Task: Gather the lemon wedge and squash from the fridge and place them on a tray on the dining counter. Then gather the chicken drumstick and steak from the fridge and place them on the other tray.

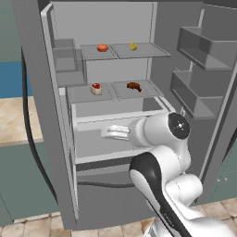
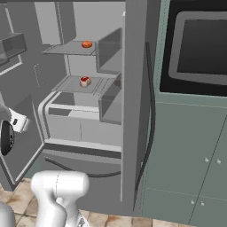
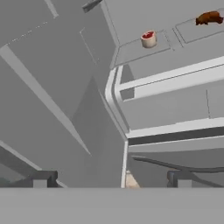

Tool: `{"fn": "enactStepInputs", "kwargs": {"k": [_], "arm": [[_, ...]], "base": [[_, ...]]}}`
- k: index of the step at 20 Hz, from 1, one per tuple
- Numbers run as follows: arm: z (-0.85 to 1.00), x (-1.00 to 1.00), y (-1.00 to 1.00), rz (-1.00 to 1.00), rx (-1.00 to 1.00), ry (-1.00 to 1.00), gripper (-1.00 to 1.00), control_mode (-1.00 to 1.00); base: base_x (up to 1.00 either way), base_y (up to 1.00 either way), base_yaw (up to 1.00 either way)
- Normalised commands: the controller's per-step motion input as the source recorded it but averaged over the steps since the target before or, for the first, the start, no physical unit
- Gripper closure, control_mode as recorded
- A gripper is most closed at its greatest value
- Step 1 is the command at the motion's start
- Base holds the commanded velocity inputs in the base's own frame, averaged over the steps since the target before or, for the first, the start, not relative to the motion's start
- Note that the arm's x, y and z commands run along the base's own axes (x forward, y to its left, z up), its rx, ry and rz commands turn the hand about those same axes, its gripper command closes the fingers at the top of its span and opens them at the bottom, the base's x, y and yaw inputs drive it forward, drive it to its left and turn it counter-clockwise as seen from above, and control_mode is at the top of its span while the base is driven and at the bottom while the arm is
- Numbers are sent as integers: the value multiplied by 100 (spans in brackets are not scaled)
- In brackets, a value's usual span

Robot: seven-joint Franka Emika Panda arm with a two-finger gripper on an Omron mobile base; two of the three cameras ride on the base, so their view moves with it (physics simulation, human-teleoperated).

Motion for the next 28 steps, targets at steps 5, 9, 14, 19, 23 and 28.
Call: {"fn": "enactStepInputs", "kwargs": {"k": [5, 9, 14, 19, 23, 28], "arm": [[0, -3, -47, 1, -5, -20, -100, -100], [0, -1, -14, 19, -20, -39, -100, -100], [0, -7, 0, 5, -10, -13, -100, -100], [0, -1, 0, -5, -10, -3, -100, -100], [0, 0, 0, -5, -4, -2, -100, -100], [2, 13, 5, -12, -6, -2, -100, -100]], "base": [[0, 0, 0], [0, 0, 0], [0, 0, 0], [0, 0, 0], [0, 0, 0], [0, 0, 0]]}}
